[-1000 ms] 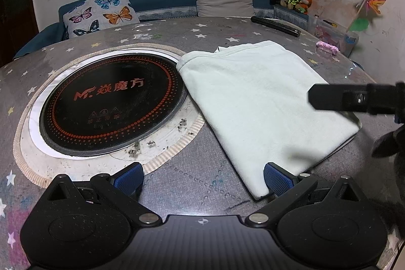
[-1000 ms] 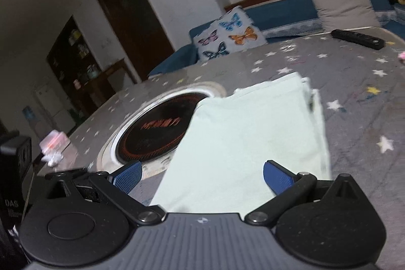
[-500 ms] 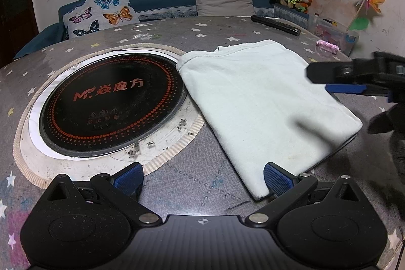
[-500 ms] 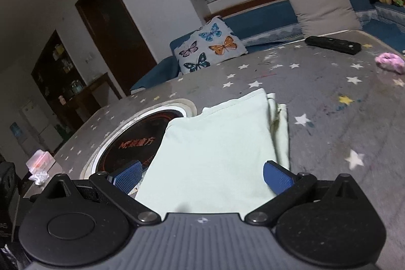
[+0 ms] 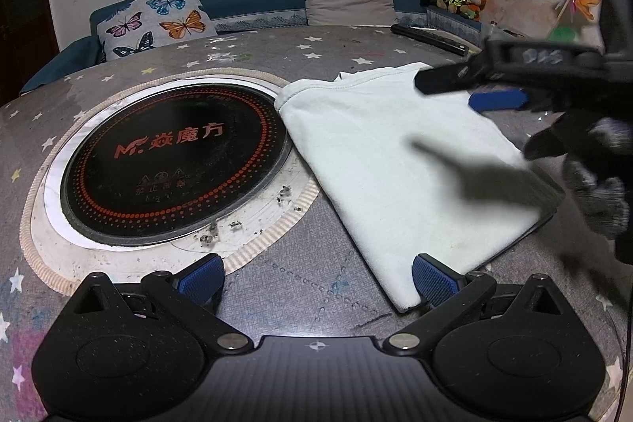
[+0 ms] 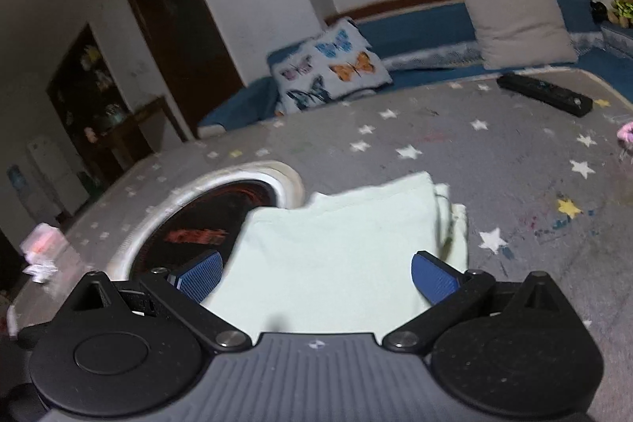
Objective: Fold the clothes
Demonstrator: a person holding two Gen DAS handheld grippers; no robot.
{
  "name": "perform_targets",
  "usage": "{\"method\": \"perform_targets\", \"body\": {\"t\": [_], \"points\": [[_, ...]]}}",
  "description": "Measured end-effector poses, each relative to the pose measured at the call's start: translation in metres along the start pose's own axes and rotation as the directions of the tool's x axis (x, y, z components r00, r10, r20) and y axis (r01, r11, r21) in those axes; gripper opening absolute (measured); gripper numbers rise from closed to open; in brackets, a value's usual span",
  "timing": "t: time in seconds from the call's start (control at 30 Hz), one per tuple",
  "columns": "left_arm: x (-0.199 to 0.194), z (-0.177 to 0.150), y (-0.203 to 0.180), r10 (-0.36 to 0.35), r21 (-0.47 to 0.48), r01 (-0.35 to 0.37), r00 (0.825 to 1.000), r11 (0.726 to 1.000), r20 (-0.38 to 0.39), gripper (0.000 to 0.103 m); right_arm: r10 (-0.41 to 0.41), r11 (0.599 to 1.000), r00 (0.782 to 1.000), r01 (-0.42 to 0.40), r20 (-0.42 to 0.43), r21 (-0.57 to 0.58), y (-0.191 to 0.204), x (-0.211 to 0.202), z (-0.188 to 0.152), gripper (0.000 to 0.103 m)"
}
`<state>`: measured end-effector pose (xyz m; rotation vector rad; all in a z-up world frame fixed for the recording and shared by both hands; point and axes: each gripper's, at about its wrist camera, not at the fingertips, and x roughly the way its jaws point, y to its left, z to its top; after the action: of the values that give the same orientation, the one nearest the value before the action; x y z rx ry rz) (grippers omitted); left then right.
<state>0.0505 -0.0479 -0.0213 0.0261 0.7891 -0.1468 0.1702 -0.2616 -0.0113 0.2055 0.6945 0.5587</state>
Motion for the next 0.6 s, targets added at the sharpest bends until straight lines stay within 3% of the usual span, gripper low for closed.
{"method": "perform_targets", "body": {"t": [0.13,0.27,0.43,0.6], "points": [[0.0,0.0,0.0,-0.002,0.002,0.002,1.0,1.0,0.001,0.103,-0.022,1.0,1.0,0.023,-0.014,0.013,-0.007,0.005,-0.001,0.103],[-0.001,0.0,0.0,-0.002,0.001,0.002,1.0,1.0,0.002,0.103,-0.006,1.0,1.0,0.006,0.024,-0.005,-0.002,0.001,0.01,0.103],[-0.001,0.0,-0.001,-0.003,0.001,0.003,1.0,1.0,0.002,0.103,0.001,1.0,1.0,-0.001,0.013,-0.025,0.001,0.023,0.026,0.103],[-0.001,0.0,0.0,-0.007,0.004,0.007,1.0,1.0,0.004,0.103,-0.067,0.998,0.998,0.067,-0.016,-0.003,-0.012,0.041,0.025,0.103]]}}
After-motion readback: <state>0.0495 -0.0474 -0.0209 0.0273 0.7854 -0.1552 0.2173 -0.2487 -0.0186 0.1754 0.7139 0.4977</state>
